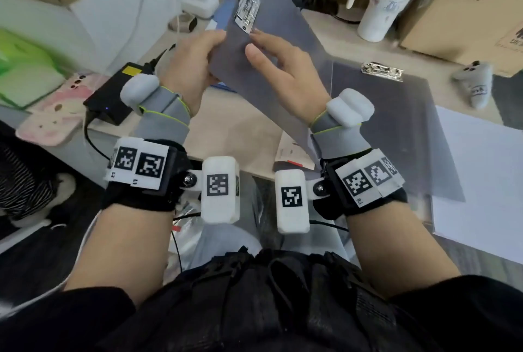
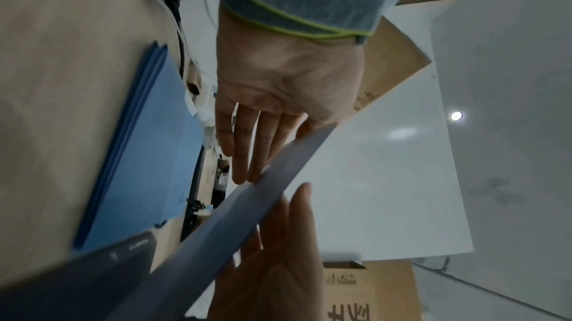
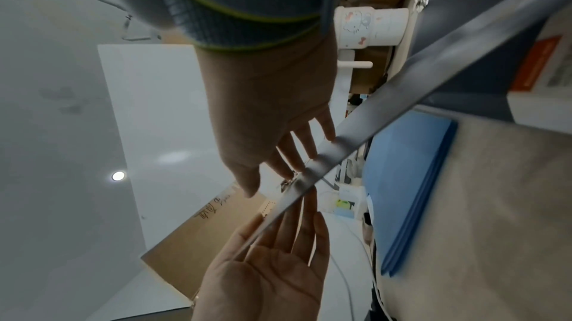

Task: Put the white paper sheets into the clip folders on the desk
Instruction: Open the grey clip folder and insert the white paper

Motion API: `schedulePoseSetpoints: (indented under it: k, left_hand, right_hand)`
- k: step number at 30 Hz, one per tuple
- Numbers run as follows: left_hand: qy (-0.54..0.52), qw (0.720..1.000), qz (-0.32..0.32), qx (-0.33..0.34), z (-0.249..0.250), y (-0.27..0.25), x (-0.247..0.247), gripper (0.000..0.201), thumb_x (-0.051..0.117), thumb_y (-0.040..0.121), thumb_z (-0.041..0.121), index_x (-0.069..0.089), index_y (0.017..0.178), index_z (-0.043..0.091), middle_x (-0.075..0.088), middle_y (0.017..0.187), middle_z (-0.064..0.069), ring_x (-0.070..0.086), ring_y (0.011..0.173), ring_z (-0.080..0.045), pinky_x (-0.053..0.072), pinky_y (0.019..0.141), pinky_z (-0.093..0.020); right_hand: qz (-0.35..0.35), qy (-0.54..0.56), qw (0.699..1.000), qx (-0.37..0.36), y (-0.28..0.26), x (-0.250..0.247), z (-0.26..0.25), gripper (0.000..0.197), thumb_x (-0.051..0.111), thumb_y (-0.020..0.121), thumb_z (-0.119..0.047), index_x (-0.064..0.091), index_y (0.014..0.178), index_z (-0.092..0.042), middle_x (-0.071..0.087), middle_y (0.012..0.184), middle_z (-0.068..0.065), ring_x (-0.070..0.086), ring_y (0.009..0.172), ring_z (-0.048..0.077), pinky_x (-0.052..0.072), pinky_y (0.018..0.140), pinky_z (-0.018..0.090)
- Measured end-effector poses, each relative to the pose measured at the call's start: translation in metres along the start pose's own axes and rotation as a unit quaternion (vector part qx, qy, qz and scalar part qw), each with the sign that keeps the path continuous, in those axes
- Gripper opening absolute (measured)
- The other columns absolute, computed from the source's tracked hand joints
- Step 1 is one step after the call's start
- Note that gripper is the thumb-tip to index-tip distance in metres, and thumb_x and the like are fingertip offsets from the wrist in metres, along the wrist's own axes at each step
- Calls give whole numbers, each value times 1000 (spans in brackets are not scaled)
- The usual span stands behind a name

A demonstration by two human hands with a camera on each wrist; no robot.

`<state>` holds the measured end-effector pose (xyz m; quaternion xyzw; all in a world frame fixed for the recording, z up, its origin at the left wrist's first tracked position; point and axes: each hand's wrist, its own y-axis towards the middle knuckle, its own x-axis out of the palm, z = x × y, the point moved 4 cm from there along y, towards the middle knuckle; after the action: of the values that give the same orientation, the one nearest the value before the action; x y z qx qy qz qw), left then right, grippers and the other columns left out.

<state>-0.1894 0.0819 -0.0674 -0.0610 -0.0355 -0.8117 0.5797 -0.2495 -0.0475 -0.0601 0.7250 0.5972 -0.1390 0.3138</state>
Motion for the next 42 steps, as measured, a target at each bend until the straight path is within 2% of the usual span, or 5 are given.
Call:
schedulePoseSetpoints:
  k: [8, 16, 25, 30, 42]
  left_hand:
    - [123, 990, 22, -68, -33, 19, -41, 57, 43, 87, -5, 70, 44, 23, 63, 48, 13, 57, 50, 3, 45, 56, -12]
    - [225, 960, 28, -164, -66, 39, -57, 37, 42, 87, -5, 59, 116, 13, 58, 93, -10, 52, 73, -18, 41, 56, -19]
    - [291, 936, 59, -188, -75, 65, -48, 29, 48, 92, 13, 46, 64, 17, 45, 67, -7, 40, 58, -14, 33, 52, -23]
    - [333, 922, 41, -195, -79, 68, -47, 35, 45, 90, -5, 50, 124, -8, 49, 133, -26, 53, 112, -25, 37, 87, -31]
    - [184, 952, 119, -216, -105, 77, -58, 12, 62, 85, 4, 65, 79, 14, 65, 87, -7, 57, 91, -20, 50, 90, -35]
  right_hand:
    - [-56, -84, 990, 94, 17, 26, 25, 56, 63, 88, -34, 48, 137, -12, 46, 145, 2, 39, 135, 15, 23, 99, 12]
    - [-29, -141, 960, 241, 30, 15, 74, 66, 66, 84, -32, 41, 140, -6, 40, 147, 10, 34, 138, 26, 26, 113, 32]
    - [-42, -217, 886, 407, 33, -7, 138, 101, 62, 75, -63, 12, 151, -17, 1, 160, 13, -11, 145, 39, 7, 116, 56]
    - [-63, -218, 875, 427, 33, 2, 158, 115, 56, 67, -76, 0, 151, -23, -12, 159, 6, -15, 144, 39, 2, 115, 61]
    - [-98, -230, 867, 431, 32, 7, 170, 120, 54, 65, -80, -9, 150, -23, -20, 158, 5, -18, 143, 42, 6, 112, 63]
